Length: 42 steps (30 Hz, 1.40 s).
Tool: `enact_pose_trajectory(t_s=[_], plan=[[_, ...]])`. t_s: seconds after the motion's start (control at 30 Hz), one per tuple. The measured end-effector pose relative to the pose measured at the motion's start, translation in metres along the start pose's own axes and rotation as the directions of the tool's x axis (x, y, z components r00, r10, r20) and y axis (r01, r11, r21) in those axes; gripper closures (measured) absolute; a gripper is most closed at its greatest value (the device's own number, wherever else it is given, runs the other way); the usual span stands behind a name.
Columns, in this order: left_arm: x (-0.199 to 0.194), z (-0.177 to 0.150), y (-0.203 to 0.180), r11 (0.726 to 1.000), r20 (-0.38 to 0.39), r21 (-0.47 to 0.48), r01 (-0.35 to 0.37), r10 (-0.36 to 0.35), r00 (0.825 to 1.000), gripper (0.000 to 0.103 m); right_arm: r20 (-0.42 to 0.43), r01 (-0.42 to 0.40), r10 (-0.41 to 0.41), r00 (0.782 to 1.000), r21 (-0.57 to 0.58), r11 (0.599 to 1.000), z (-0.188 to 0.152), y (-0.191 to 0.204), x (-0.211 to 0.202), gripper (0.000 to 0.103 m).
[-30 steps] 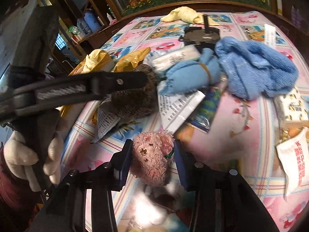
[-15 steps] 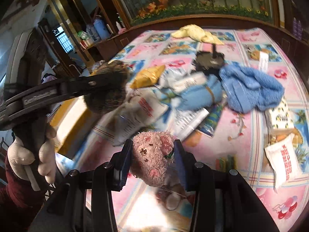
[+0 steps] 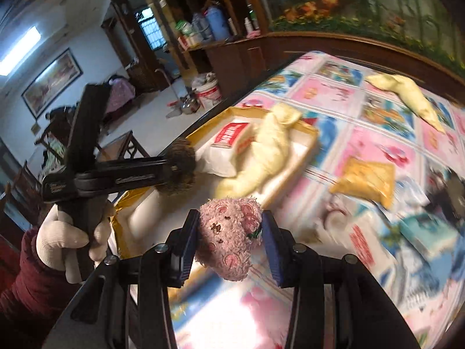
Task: Organize soft objects
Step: 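Carry the pink ball and brown scrubber into the foam box and release both, then grasp the white red-lettered snack bag with the right tool while the left tool grasps a paper sheet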
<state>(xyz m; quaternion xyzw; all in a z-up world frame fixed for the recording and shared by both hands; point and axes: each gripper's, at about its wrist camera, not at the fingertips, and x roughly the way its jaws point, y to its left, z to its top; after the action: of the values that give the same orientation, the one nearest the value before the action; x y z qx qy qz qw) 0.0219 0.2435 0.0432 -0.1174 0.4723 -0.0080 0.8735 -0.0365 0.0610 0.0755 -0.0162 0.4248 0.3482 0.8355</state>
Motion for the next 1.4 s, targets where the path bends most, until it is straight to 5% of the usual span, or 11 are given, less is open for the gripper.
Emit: enact_pose_trajectory(t_s=[0.13,0.23,0.5,0.7,0.77,0.83,1.0,1.13,1.23,1.4], plan=[[0.027,0.023,0.011,0.999,-0.006,-0.025,-0.031,0.031,1.0,0.057,-0.051,0.035,-0.038,0.998,-0.06,0.998,0.014,0.018,0.039,0.061],[0.035,0.033,0.02,0.998,-0.013,-0.063,0.01,-0.01,1.0,0.057,-0.063,0.064,-0.069,0.996,-0.068,0.996,0.022,0.02,0.059,0.058],[0.009,0.028,0.032,0.987,0.042,-0.137,0.087,-0.082,0.996,0.057,-0.067,0.036,-0.036,0.997,-0.002,0.999,0.03,0.011,0.068,0.05],[-0.044,0.017,0.014,0.987,0.153,-0.083,0.134,-0.121,0.981,0.056,0.04,0.044,-0.047,0.998,0.071,0.996,0.025,-0.015,0.008,0.05],[-0.061,0.009,-0.005,0.985,0.163,-0.027,0.168,-0.161,0.973,0.042,0.08,0.088,-0.097,0.992,0.103,0.991,0.014,-0.034,-0.025,0.049],[-0.069,0.0,-0.03,0.98,0.153,0.035,0.197,-0.2,0.968,0.035,0.109,0.127,-0.144,0.984,0.155,0.98,-0.003,-0.058,-0.057,0.047],[-0.055,-0.027,-0.108,0.942,0.037,0.192,0.274,-0.286,0.957,0.035,0.111,0.224,-0.274,0.955,0.333,0.916,-0.062,-0.124,-0.118,0.043],[-0.024,-0.053,-0.163,0.922,-0.05,0.291,0.254,-0.251,0.967,0.035,0.076,0.283,-0.346,0.935,0.428,0.858,-0.109,-0.161,-0.147,0.043],[-0.003,-0.072,-0.197,0.902,-0.044,0.407,0.14,-0.133,0.99,0.035,0.082,0.289,-0.376,0.923,0.5,0.816,-0.14,-0.184,-0.172,0.043],[0.023,-0.078,-0.213,0.873,-0.016,0.486,0.037,-0.034,0.999,0.035,0.094,0.3,-0.425,0.9,0.575,0.761,-0.171,-0.213,-0.205,0.043]])
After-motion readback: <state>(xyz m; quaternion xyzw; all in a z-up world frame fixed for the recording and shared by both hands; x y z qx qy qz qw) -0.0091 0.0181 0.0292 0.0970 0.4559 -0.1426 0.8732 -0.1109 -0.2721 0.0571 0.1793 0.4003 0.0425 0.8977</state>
